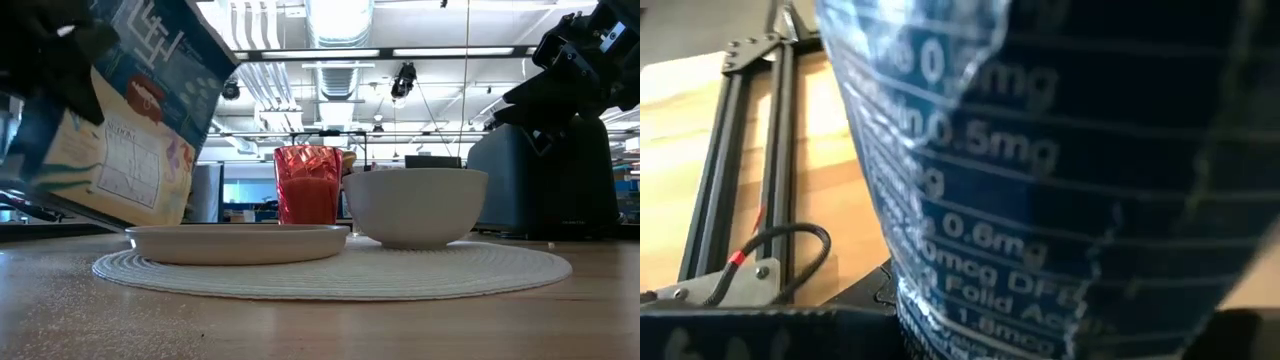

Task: Arrange a breakfast setting
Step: Pour the cereal from the cereal box into the white bowl, then put the bagel from the toaster on the white plate

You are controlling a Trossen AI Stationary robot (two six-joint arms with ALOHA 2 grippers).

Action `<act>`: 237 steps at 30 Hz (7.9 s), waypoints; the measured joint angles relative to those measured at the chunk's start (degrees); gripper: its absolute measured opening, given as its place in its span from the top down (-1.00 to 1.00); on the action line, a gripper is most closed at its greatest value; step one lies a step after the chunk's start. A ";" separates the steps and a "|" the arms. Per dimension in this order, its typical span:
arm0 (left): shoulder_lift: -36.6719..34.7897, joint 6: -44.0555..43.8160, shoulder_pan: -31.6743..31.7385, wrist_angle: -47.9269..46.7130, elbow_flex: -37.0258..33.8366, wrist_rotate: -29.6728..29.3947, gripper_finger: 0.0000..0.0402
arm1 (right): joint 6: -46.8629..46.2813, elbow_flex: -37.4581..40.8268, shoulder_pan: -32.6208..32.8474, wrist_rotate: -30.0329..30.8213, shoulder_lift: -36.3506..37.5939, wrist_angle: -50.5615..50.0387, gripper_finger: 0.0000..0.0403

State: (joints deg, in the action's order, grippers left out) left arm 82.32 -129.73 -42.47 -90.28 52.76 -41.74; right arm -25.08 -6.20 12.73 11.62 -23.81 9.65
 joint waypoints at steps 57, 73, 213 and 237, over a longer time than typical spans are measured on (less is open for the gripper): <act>0.46 -1.30 43.35 18.11 -21.46 -22.37 0.00 | 0.00 0.00 0.01 -0.01 0.00 0.00 0.37; 0.44 9.15 41.36 18.94 -17.83 -13.60 -0.56 | 0.00 0.00 0.02 -0.02 0.00 0.00 0.37; -23.37 68.61 -7.84 59.08 -17.97 -23.19 -0.57 | -56.28 -62.61 -1.53 28.76 -22.82 -94.92 0.18; -27.58 69.31 -9.50 58.95 -21.38 -23.19 -0.57 | -51.59 -60.57 -21.40 24.37 -32.22 -97.21 0.09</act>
State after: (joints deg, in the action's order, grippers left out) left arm 54.74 -60.42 -51.96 -31.33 31.38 -64.94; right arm -76.67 -66.76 -8.67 35.99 -56.04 -87.56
